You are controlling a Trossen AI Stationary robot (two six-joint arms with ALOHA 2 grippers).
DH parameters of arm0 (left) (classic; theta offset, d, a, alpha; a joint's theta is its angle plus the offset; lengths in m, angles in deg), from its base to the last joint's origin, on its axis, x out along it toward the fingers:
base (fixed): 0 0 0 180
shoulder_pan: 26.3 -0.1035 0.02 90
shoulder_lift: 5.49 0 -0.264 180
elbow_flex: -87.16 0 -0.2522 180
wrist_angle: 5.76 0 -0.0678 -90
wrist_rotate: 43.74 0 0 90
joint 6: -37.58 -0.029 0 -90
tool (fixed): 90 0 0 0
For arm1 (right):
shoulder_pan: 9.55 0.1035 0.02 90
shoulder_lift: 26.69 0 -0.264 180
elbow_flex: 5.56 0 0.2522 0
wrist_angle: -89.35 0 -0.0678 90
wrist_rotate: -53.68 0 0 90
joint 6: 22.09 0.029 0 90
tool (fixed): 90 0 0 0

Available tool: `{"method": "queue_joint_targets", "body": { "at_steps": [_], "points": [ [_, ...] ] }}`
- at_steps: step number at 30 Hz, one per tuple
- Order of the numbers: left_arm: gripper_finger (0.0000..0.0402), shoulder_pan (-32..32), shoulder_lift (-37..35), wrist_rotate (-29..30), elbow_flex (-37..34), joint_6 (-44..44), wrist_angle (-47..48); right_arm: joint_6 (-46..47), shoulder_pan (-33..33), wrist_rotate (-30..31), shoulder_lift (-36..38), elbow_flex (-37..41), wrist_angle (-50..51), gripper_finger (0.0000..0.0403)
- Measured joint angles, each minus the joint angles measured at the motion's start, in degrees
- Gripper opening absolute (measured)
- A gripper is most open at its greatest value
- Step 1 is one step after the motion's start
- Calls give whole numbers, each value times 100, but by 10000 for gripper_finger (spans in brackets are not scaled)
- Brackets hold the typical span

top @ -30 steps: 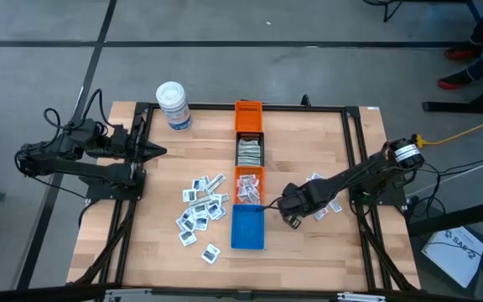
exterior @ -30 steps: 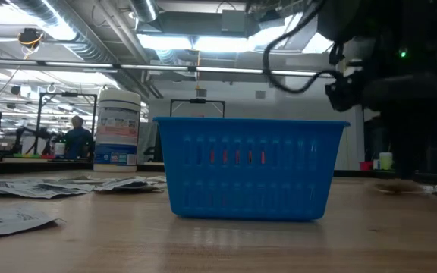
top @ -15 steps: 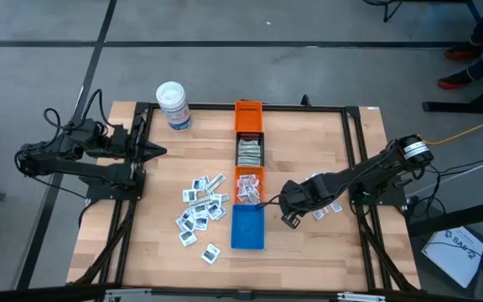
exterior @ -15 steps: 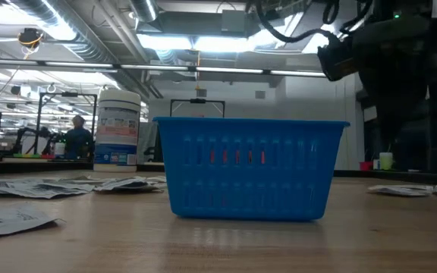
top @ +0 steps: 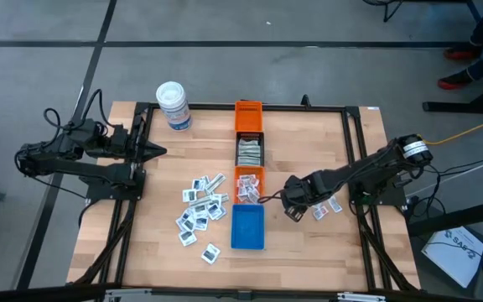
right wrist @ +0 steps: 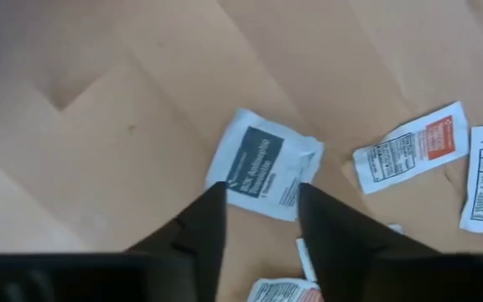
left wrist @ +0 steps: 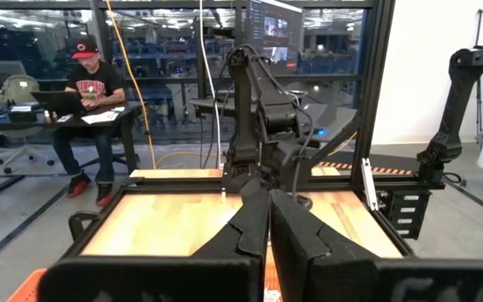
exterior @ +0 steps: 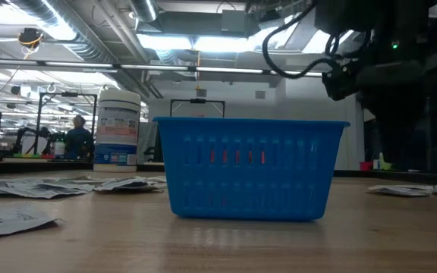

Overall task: Pick & Place First Aid Supplies
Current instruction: Put the gray towelette pack into the blue bin

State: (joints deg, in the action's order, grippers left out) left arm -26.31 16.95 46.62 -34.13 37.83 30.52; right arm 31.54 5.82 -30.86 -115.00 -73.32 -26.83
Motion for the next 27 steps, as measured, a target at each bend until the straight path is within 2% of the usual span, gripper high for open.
{"method": "queue_joint_targets", "body": {
  "at_steps": [5, 9, 13, 21, 27],
  "points": [
    [13, 1, 0, 2, 0, 0, 0, 43, -121, -99, -6, 220, -195, 219],
    [11, 0, 2, 1, 0, -1, 0, 331, -179, -541, -73, 423, -412, 235],
    [11, 1, 0, 0, 0, -2, 0, 647, -174, -859, -111, 675, -758, 236],
    [10, -1, 1, 0, 0, -2, 0, 765, -174, -832, -109, 932, -1173, 235],
    [9, 1, 1, 0, 0, 0, 0, 744, -176, -745, -117, 936, -1169, 189]
  ]
}}
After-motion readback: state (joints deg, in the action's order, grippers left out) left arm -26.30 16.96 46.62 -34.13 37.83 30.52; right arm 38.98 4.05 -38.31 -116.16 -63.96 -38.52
